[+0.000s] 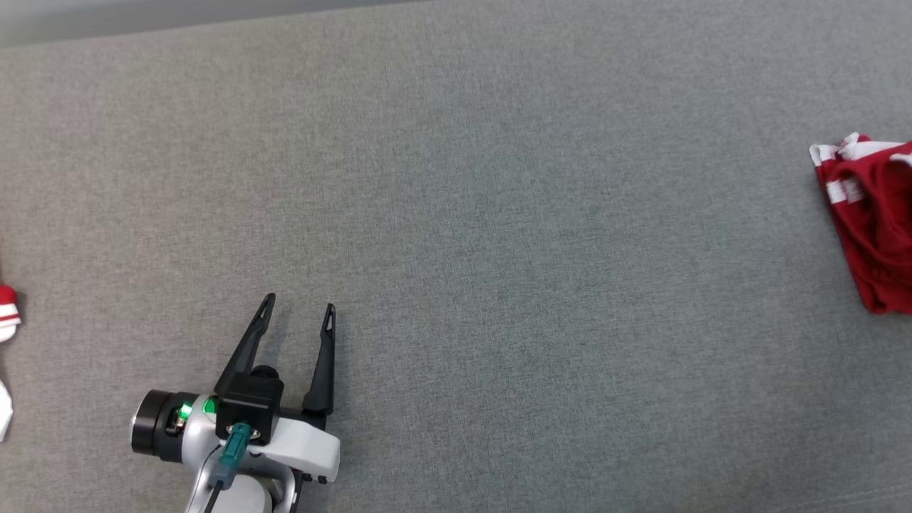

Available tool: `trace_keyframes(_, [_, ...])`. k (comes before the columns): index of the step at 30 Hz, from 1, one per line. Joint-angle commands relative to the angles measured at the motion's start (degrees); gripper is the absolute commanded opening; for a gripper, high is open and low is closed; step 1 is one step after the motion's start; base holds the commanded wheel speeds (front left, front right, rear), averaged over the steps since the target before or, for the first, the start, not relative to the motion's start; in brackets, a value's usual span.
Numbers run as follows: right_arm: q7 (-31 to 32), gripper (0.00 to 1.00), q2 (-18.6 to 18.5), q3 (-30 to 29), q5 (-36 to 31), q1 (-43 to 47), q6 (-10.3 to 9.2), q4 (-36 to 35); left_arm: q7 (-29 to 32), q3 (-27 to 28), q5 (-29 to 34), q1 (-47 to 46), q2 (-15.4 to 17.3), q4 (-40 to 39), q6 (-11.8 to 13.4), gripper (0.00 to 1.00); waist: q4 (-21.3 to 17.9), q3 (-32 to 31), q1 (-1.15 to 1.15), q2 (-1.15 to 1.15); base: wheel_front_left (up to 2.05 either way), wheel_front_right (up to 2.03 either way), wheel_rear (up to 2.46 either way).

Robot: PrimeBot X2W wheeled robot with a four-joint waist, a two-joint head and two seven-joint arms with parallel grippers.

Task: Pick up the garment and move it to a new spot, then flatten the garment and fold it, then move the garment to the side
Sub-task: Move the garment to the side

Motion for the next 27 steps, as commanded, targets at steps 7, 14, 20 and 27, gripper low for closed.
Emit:
trace_keyframes(7, [0.0,1.0,7.0,10.3,7.7,7.7,-0.01,-13.5,-0.1,1.5,-1.6,1.8,-0.6,0.3,1.0,1.0,0.5,-5.1,0.0,0.0,0.0,0.0,0.0])
trace_keyframes(14, [0.0,1.0,11.0,19.8,17.4,20.3,-0.01,-22.2,-0.1,2.8,-2.3,4.2,-1.3,0.8,1.1,1.0,2.4,-10.0,0.0,0.0,0.0,0.0,0.0])
trace_keyframes(20, [0.0,1.0,12.8,24.3,20.7,28.7,-0.01,-26.0,-0.1,4.1,-2.7,6.2,-1.5,0.9,1.4,1.0,3.8,-13.1,0.0,0.0,0.0,0.0,0.0])
trace_keyframes(27, [0.0,1.0,14.7,28.6,22.3,36.1,-0.01,-28.5,-0.1,6.8,-2.9,9.7,-1.8,2.3,2.0,1.0,5.0,-17.7,0.0,0.0,0.0,0.0,0.0])
